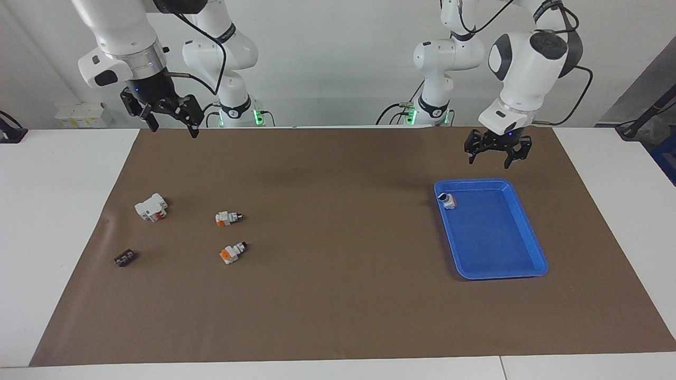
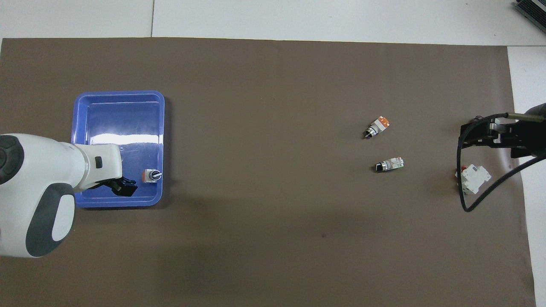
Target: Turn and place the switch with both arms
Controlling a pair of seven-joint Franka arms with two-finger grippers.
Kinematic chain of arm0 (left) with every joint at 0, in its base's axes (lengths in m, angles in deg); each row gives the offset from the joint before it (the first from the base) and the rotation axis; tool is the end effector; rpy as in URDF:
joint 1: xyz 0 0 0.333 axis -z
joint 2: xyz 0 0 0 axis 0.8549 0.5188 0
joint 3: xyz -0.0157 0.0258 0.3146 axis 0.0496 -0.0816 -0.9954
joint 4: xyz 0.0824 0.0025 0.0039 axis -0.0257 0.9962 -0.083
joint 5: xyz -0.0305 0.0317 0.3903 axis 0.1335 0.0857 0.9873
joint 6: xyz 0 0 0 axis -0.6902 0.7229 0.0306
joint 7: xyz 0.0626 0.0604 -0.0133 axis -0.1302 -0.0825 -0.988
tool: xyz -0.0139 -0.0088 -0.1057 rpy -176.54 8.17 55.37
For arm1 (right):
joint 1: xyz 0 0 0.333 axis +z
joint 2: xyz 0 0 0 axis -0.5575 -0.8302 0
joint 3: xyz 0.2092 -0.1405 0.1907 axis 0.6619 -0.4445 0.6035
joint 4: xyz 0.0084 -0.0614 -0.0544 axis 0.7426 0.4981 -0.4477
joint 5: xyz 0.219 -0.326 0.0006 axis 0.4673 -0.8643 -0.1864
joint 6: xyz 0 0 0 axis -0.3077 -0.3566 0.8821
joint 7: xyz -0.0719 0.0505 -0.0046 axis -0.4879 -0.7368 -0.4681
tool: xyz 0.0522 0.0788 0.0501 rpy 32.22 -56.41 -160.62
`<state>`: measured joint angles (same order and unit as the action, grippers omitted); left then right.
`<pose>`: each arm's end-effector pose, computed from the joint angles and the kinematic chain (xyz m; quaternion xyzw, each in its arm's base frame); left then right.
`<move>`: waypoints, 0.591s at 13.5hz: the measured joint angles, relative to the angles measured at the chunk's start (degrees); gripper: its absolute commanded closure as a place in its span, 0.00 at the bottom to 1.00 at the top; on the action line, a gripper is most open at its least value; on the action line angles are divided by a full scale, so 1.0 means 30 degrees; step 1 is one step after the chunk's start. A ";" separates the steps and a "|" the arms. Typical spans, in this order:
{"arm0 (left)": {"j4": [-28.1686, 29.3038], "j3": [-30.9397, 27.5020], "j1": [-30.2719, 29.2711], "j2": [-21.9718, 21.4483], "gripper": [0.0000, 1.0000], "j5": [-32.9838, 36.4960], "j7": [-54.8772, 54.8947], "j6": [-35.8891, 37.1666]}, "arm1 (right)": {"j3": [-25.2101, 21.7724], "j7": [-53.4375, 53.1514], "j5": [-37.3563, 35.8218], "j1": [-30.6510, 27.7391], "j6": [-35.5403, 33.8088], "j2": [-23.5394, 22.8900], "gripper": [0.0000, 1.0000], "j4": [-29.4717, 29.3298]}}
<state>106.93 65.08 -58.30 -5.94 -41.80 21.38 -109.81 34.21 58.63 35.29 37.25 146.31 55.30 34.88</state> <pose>0.5035 -0.0471 0.5316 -0.9902 0.1344 -0.0343 0.0168 0.5336 0.0289 0.6469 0.9944 -0.1042 -0.0056 0.0140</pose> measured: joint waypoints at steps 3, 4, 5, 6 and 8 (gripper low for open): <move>-0.5211 -0.1166 0.0779 0.1528 0.00 -0.0009 -0.0251 0.3689 | -0.0085 0.0004 0.0000 -0.0006 -0.0038 0.0000 0.01 0.0002; -0.6873 -0.1213 0.0805 0.2212 0.00 -0.0010 -0.0339 0.4764 | -0.0099 0.0004 0.0000 -0.0006 -0.0042 0.0000 0.01 0.0008; -0.8112 -0.1215 0.0811 0.2777 0.00 -0.0010 -0.0450 0.5569 | -0.0108 0.0004 0.0000 -0.0006 -0.0051 0.0001 0.01 0.0024; -0.9025 -0.1231 0.0811 0.3222 0.00 -0.0010 -0.0621 0.6152 | -0.0117 0.0004 0.0000 -0.0006 -0.0068 0.0001 0.01 0.0064; -0.9838 -0.1316 0.0806 0.3585 0.00 -0.0010 -0.1035 0.6873 | -0.0155 0.0004 0.0000 -0.0009 -0.0084 0.0001 0.01 0.0164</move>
<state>77.42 61.13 -55.88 4.82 -41.83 18.27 -89.19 33.74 58.64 35.29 37.23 146.05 55.31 35.37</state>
